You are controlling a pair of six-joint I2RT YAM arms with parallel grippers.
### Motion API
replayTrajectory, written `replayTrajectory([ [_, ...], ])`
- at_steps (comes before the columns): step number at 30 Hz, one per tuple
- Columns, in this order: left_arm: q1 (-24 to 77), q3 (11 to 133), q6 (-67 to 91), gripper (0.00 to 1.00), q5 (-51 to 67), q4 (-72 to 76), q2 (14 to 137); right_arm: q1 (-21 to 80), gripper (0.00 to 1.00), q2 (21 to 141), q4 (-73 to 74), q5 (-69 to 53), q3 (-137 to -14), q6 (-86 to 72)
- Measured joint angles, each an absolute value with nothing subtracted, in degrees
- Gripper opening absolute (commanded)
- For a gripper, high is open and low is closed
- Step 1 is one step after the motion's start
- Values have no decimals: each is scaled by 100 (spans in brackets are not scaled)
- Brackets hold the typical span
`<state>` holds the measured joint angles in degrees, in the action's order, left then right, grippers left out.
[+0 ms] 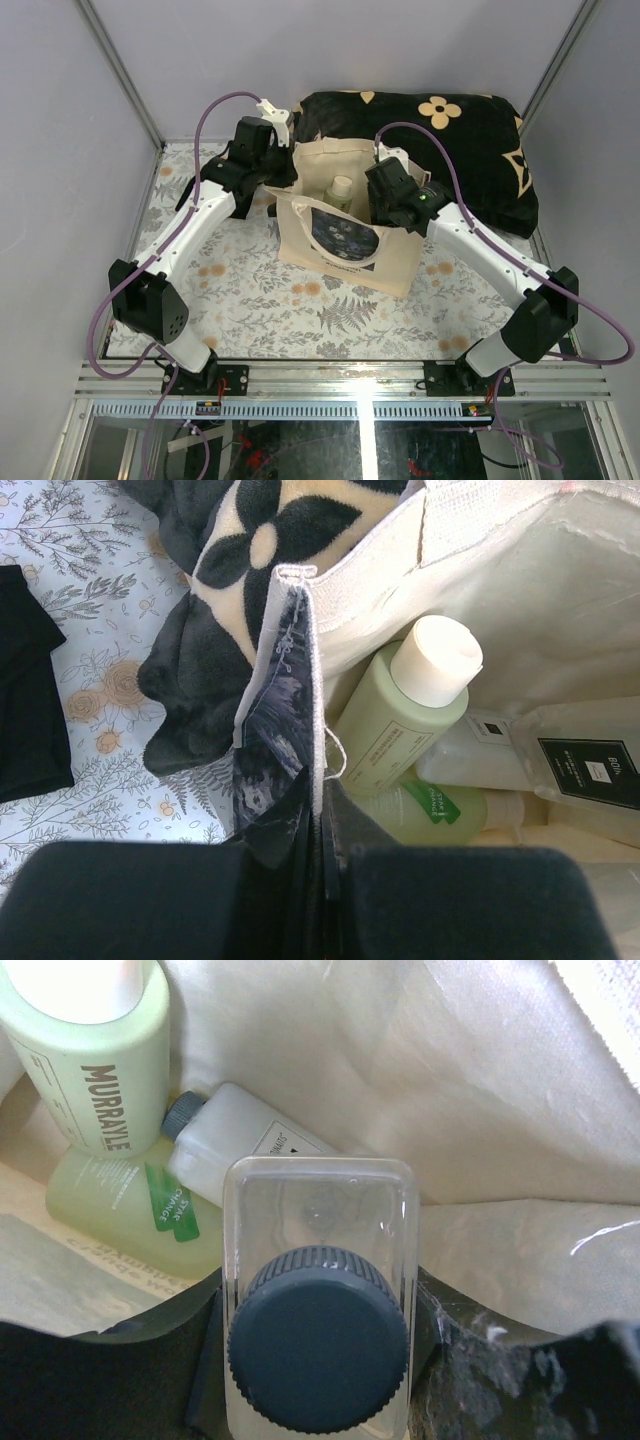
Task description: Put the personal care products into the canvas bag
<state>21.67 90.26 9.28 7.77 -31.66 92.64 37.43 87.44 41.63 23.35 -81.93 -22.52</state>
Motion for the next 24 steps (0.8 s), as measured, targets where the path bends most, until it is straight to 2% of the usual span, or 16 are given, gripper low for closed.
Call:
replayTrajectory([
  [3,2169,9026,928,0,779,-3166,9264,3741,72,8774,4123,2351,-8197,-2252],
  [12,2169,9026,930,0,781,-3166,9268,3721,99,9115,4407,2655,-8377,-2246],
  [16,2167,9032,930,1,797,-3157,9284,3710,99,9115,4523,2652,-8506,-2231],
  [22,2167,9115,921,19,797,-3142,9338,3710,100,9115,4794,2578,-9050,-2119],
  [24,2167,9139,915,35,797,-3135,9351,3710,100,9100,4827,2530,-9238,-2064],
])
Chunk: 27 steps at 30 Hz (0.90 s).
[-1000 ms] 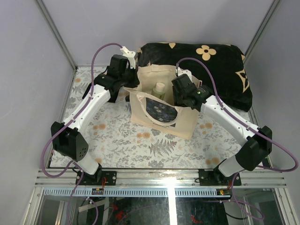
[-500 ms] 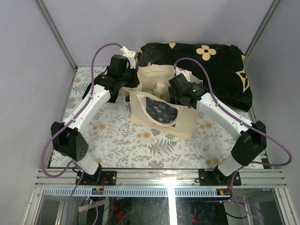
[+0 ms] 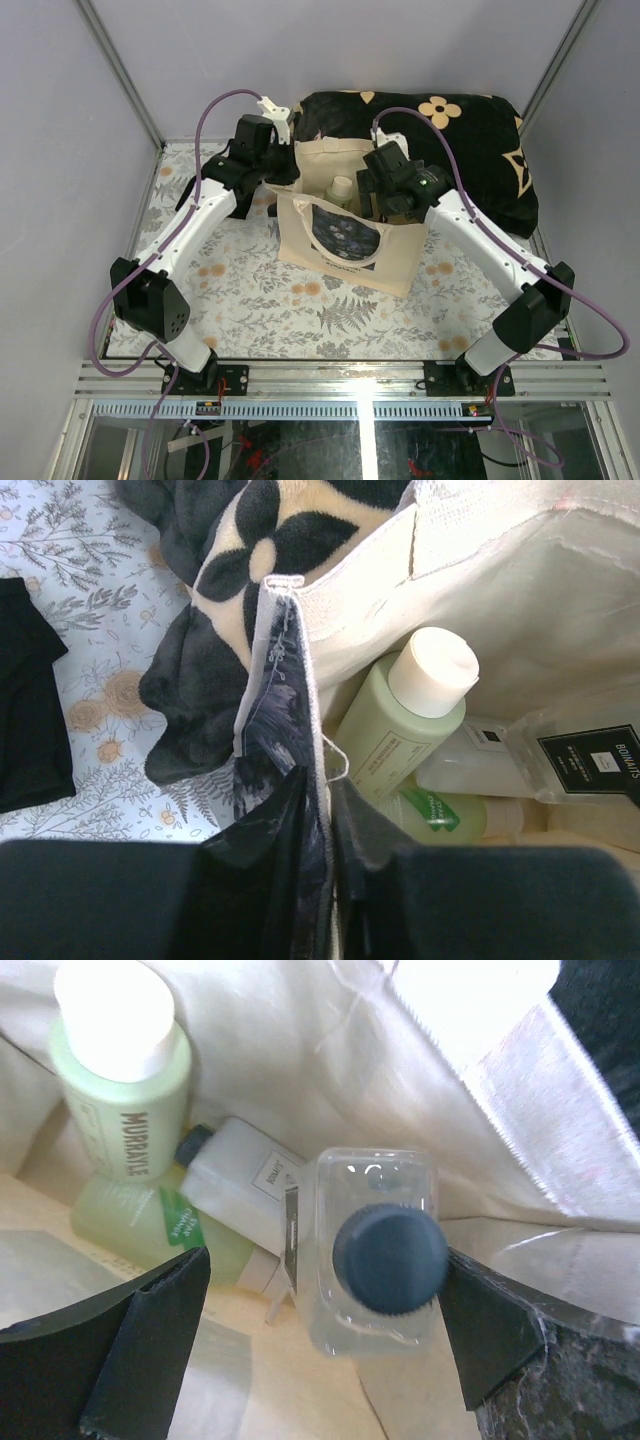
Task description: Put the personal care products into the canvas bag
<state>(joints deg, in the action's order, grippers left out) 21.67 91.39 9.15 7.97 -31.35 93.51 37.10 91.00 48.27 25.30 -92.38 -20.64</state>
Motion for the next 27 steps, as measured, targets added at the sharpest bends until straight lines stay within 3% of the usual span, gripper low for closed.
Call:
replayTrajectory([
  [2,2167,9194,908,48,794,-3133,9380,3710,99,9048,4829,2445,-9400,-2003],
  [6,2167,9262,897,98,755,-3122,9402,3710,99,8862,4858,2405,-9826,-1874],
  [16,2167,9542,849,100,397,-3223,9312,3710,99,9041,5015,2504,-11340,-1378],
  [27,1944,10003,825,100,-609,-3450,8438,3144,99,10750,5074,2158,-13028,-788],
])
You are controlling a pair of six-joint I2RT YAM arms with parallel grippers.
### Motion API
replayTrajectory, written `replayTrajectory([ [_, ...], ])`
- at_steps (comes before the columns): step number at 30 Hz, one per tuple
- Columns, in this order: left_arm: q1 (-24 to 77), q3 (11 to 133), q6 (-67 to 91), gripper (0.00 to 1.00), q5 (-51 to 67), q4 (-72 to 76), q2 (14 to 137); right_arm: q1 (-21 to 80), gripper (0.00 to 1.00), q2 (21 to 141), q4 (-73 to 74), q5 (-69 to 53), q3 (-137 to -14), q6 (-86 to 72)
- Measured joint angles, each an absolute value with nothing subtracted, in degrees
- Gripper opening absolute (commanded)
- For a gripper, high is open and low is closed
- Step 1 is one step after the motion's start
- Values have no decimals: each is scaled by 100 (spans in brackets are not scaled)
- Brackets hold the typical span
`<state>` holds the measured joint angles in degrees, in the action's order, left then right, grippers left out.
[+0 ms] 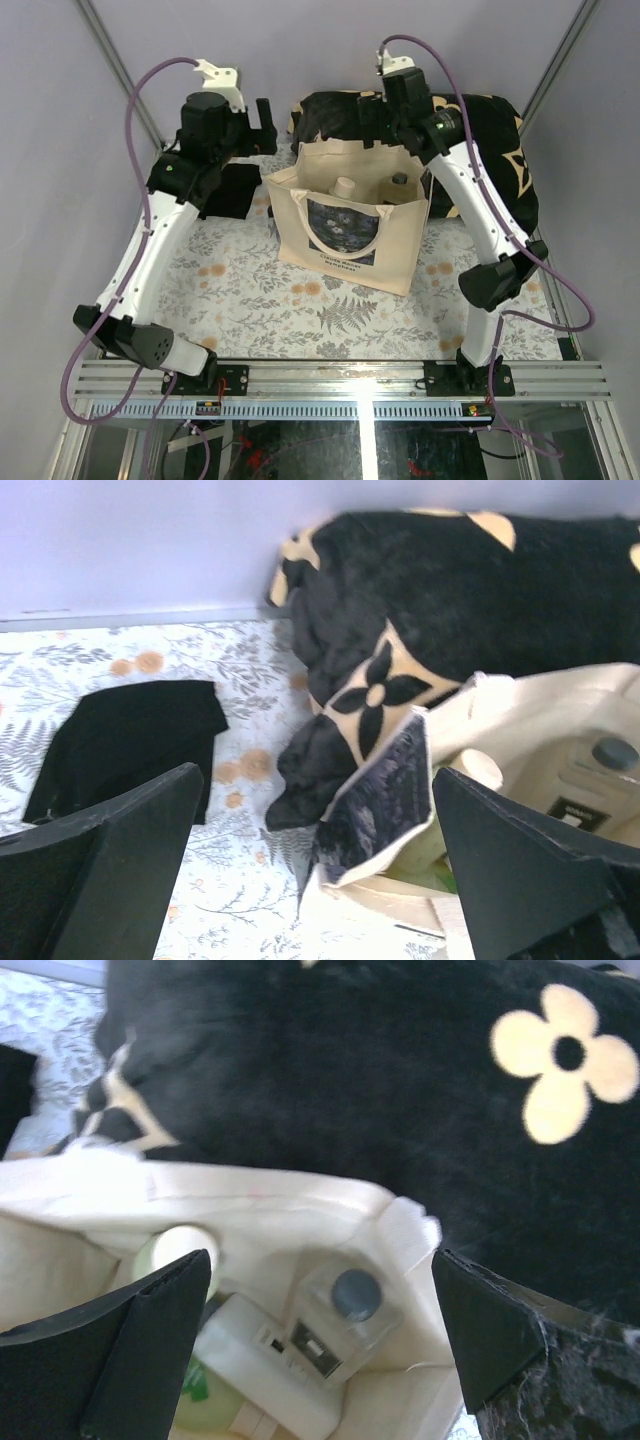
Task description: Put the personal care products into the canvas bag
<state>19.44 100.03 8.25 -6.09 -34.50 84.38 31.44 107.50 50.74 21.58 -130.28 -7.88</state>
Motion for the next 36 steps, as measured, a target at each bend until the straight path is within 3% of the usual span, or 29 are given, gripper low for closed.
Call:
replayTrajectory([
  [8,1334,9588,829,100,-722,-3417,8093,1498,99,11015,4829,1369,-12914,-604],
  [17,469,8278,849,100,-436,-3249,8014,-364,99,10753,4283,1009,-11032,-499],
  [22,445,8114,886,100,-534,-3124,8014,-449,99,10385,4263,1105,-10318,-414],
  [36,449,7548,1330,100,-1111,-2805,7856,-504,99,9926,4073,1238,-10016,-408],
])
